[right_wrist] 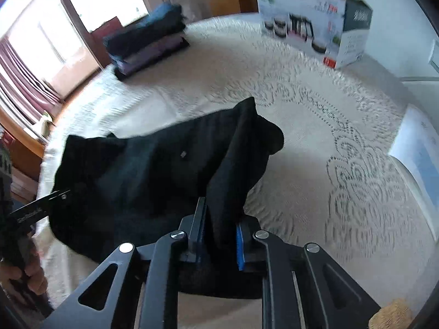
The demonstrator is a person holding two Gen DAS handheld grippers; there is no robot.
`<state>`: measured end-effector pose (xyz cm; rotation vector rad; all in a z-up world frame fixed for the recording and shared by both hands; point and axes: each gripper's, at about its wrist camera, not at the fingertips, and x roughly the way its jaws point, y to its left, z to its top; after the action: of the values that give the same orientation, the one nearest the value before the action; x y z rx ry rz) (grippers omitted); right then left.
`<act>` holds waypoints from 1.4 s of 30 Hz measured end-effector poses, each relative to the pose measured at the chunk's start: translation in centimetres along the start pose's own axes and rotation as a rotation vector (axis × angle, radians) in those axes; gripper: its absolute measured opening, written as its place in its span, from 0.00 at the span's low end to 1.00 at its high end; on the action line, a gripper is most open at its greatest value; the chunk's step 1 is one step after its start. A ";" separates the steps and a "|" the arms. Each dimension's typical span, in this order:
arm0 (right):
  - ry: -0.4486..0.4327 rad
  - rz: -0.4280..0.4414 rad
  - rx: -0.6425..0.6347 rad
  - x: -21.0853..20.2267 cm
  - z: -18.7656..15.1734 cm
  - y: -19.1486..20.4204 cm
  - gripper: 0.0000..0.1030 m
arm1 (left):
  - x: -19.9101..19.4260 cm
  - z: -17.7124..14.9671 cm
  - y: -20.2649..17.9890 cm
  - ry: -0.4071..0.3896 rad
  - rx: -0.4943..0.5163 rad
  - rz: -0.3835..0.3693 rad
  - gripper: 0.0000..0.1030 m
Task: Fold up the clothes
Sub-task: 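Grasp the folded T-shirt with both tools and lift it off the table, then carry the folded T-shirt onto the stack of folded clothes and open both tools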
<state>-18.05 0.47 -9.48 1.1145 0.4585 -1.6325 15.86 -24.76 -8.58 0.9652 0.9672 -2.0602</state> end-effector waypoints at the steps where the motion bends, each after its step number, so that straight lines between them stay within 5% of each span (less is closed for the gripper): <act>1: -0.017 0.026 0.016 -1.2 -0.5 0.2 0.15 | -1.1 -0.3 -0.6 -0.002 0.030 0.000 0.16; 9: -0.056 0.069 0.164 -6.8 -5.8 1.9 0.12 | -5.8 0.1 -3.1 0.071 0.241 -0.012 0.16; 16: -0.135 0.084 0.247 -7.4 -4.3 4.9 0.10 | -6.7 8.9 -2.2 0.070 0.398 -0.078 0.15; 18: -0.179 0.095 0.269 -7.4 -2.2 6.1 0.10 | -7.0 11.7 -1.9 0.067 0.445 -0.099 0.15; 25: -0.371 0.118 0.362 -5.7 11.5 11.8 0.10 | -6.5 30.6 -1.3 -0.026 0.655 -0.118 0.15; 33: -0.457 0.122 0.507 2.8 24.3 15.2 0.11 | 3.0 46.7 1.7 0.004 0.817 -0.014 0.21; 35: -0.440 0.114 0.545 5.7 25.9 15.4 0.21 | 7.8 49.0 3.5 0.013 0.833 0.087 0.42; 36: -0.404 0.109 0.562 7.7 26.3 15.2 0.43 | 10.5 50.1 4.8 0.021 0.814 0.172 0.45; 38: -0.280 0.038 0.609 11.8 26.3 14.7 0.67 | 13.7 50.9 6.7 0.072 0.780 0.216 0.45; 42: -0.198 -0.020 0.668 14.9 24.9 14.0 0.68 | 15.3 51.1 9.2 0.105 0.724 0.194 0.45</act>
<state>-16.39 -31.57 -6.53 1.4027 -0.2324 -1.9514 -1.98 -75.28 -1.05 1.4694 0.1294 -2.2330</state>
